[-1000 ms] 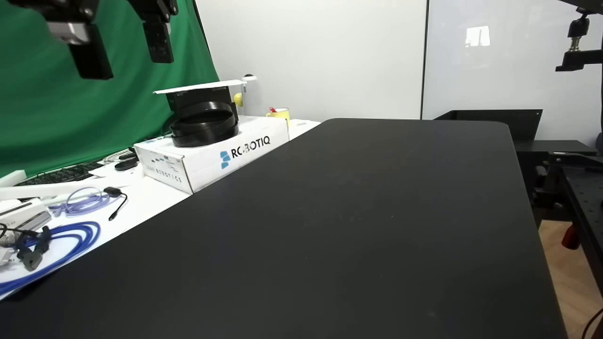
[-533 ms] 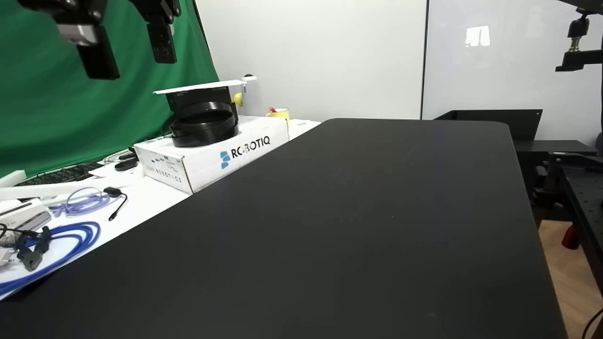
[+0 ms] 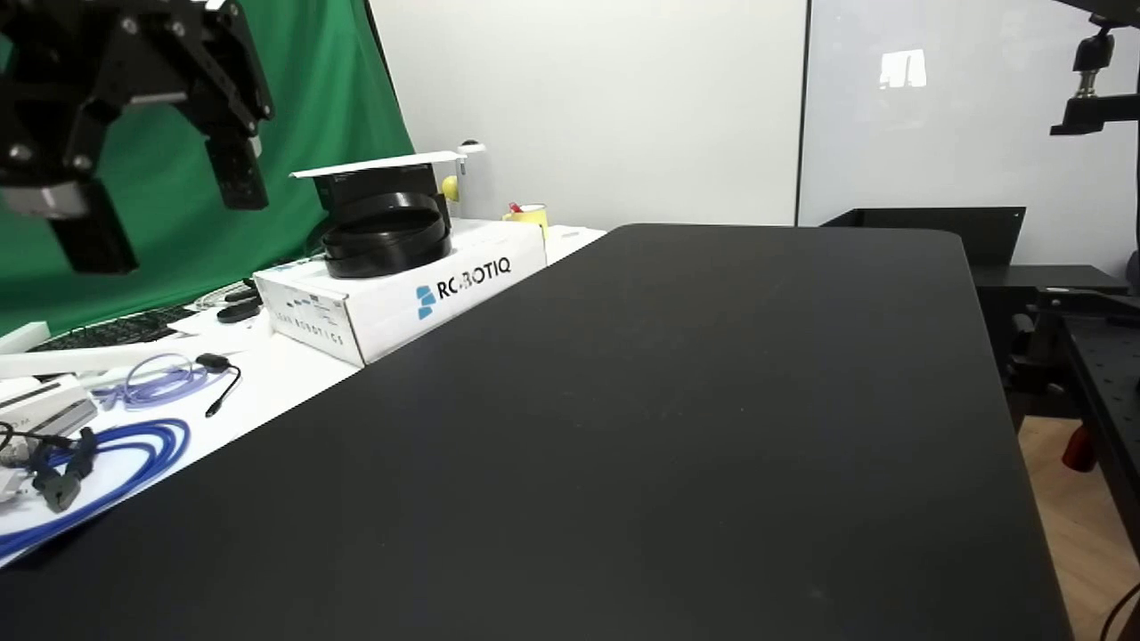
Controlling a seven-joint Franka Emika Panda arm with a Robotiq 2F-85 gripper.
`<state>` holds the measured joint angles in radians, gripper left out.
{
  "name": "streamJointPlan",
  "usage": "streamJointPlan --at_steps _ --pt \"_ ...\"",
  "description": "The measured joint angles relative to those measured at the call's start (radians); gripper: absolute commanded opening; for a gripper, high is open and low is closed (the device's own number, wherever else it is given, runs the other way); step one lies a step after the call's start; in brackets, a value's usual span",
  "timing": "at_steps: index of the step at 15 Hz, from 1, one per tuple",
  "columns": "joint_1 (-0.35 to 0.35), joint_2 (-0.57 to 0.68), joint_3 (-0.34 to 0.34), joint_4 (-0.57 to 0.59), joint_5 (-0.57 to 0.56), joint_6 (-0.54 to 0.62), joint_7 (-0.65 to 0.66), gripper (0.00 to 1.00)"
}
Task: Move the white bottle resting on the silver object to the right side of the table
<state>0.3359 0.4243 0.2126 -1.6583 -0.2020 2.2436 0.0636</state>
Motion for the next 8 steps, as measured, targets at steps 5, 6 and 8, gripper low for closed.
streamJointPlan --at_steps 5,6,8 --pt "0.043 0.186 0.0 0.212 0.028 -0.047 0.0 1.0" --pt "0.055 0.216 0.0 0.255 0.037 -0.068 0.0 1.0" --pt "0.083 0.263 0.002 0.333 0.059 -0.112 -0.001 1.0"
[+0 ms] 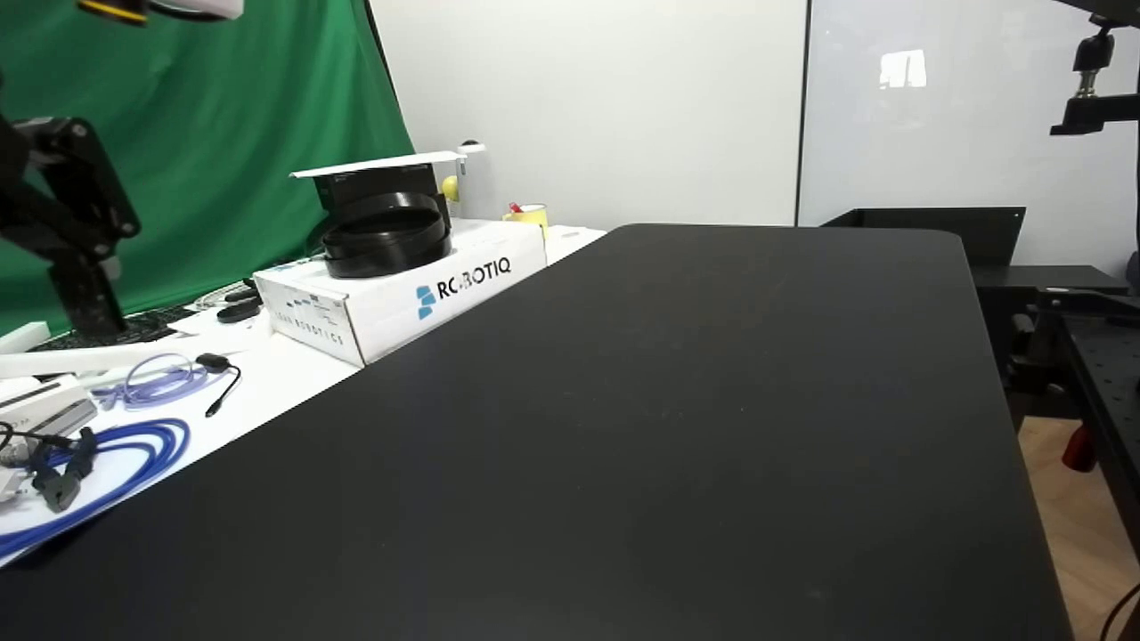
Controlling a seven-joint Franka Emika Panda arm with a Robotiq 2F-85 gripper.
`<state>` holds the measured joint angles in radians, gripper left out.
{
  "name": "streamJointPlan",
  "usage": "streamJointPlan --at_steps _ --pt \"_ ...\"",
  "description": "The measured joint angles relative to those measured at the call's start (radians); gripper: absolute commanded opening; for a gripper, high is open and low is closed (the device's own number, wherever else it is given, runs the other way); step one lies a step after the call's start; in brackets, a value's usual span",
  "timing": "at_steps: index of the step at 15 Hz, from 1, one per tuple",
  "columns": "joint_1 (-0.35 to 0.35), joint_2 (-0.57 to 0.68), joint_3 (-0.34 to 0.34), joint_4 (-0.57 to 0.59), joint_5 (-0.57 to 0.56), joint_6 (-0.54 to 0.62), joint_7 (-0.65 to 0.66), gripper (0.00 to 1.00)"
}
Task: Move the white bottle resting on the silver object to the right side of the table
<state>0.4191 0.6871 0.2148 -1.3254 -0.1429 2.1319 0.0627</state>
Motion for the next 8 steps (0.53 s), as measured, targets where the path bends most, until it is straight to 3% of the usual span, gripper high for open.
streamJointPlan --at_steps 8 --pt "0.131 0.092 -0.002 0.152 -0.01 -0.067 -0.001 1.0"
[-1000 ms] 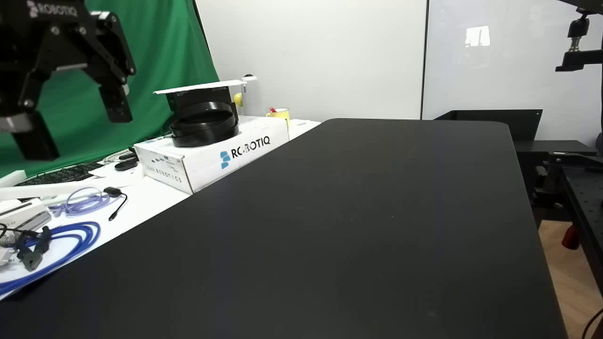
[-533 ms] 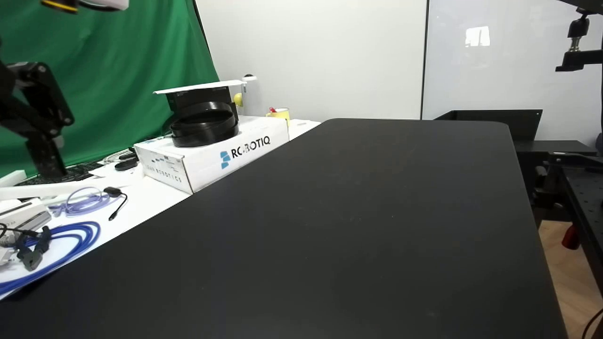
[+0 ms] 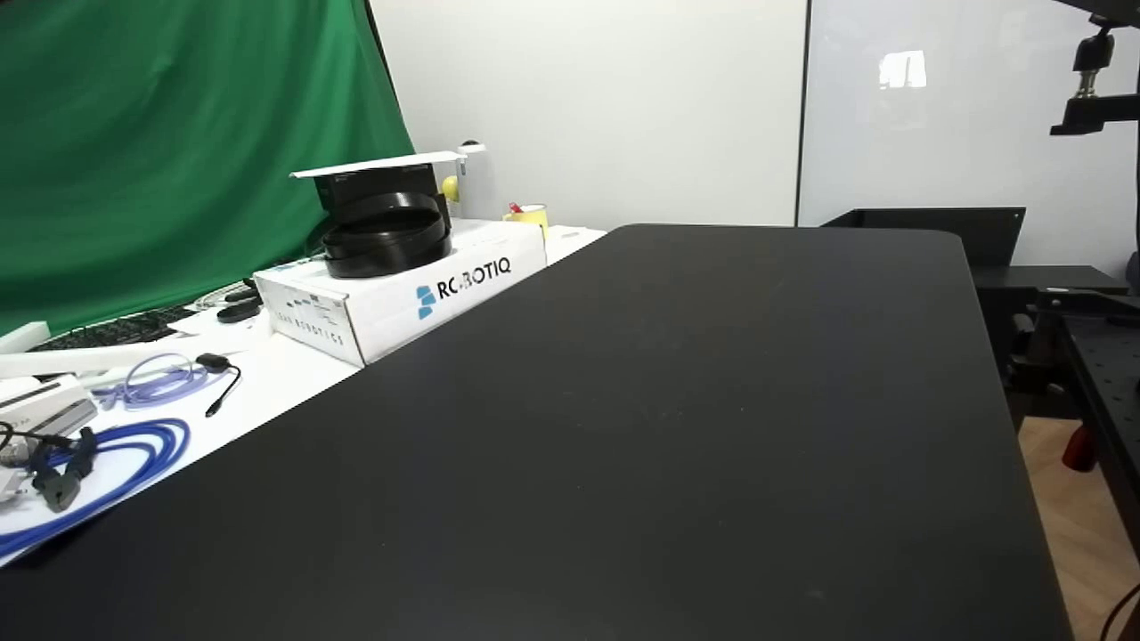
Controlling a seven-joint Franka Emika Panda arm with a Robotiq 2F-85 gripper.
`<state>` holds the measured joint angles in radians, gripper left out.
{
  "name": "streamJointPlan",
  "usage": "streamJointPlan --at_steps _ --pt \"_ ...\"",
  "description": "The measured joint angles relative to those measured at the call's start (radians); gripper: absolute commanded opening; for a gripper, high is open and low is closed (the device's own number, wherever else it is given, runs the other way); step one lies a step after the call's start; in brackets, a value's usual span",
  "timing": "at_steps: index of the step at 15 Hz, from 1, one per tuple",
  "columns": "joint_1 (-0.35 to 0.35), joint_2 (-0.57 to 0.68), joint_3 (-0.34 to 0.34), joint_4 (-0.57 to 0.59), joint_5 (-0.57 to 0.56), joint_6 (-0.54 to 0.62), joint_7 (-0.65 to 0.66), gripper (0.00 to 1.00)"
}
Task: Move the white bottle resting on the silver object to the right side of the table
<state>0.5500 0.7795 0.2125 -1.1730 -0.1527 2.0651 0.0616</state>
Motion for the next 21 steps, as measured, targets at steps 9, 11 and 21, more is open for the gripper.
streamJointPlan --at_steps 9,11,21 --pt "0.064 0.068 -0.031 0.021 -0.079 0.087 0.001 1.0" --pt "0.063 0.079 -0.037 0.021 -0.079 0.102 0.0 1.0" --pt "0.056 0.089 -0.038 -0.015 -0.059 0.119 0.001 1.0"
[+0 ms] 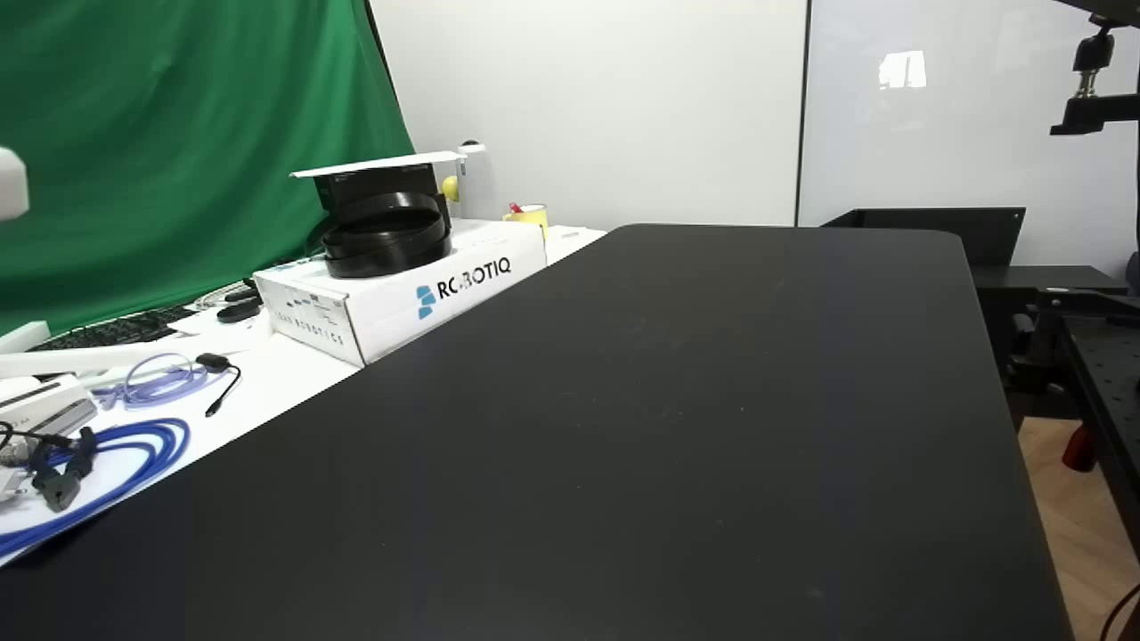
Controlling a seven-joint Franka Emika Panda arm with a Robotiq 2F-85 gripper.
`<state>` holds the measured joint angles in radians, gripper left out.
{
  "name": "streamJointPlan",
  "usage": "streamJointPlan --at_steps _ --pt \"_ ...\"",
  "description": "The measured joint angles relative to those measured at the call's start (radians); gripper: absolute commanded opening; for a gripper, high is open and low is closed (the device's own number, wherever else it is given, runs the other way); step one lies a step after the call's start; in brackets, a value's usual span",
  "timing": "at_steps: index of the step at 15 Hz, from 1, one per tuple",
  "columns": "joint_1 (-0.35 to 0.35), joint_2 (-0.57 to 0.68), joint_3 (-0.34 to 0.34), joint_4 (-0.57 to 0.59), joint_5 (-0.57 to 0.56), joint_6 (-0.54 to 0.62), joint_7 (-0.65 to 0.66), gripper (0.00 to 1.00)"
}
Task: Move the white bottle resting on the silver object to the right side of the table
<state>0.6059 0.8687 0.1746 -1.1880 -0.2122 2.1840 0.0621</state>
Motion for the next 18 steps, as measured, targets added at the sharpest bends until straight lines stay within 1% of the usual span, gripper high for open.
streamJointPlan --at_steps 12,13,14,15,16,18 --pt "0.0 -0.011 0.001 -0.074 0.038 0.026 0.0 1.0" --pt "0.0 -0.011 0.001 -0.078 0.04 0.026 0.0 0.85" --pt "0.0 -0.013 0.001 -0.084 0.043 0.026 0.0 0.74" --pt "0.0 -0.013 0.001 -0.089 0.044 0.026 0.0 0.68" --pt "0.0 -0.014 0.001 -0.093 0.046 0.026 0.0 0.6" --pt "0.0 -0.015 0.001 -0.099 0.051 0.027 0.0 0.47"
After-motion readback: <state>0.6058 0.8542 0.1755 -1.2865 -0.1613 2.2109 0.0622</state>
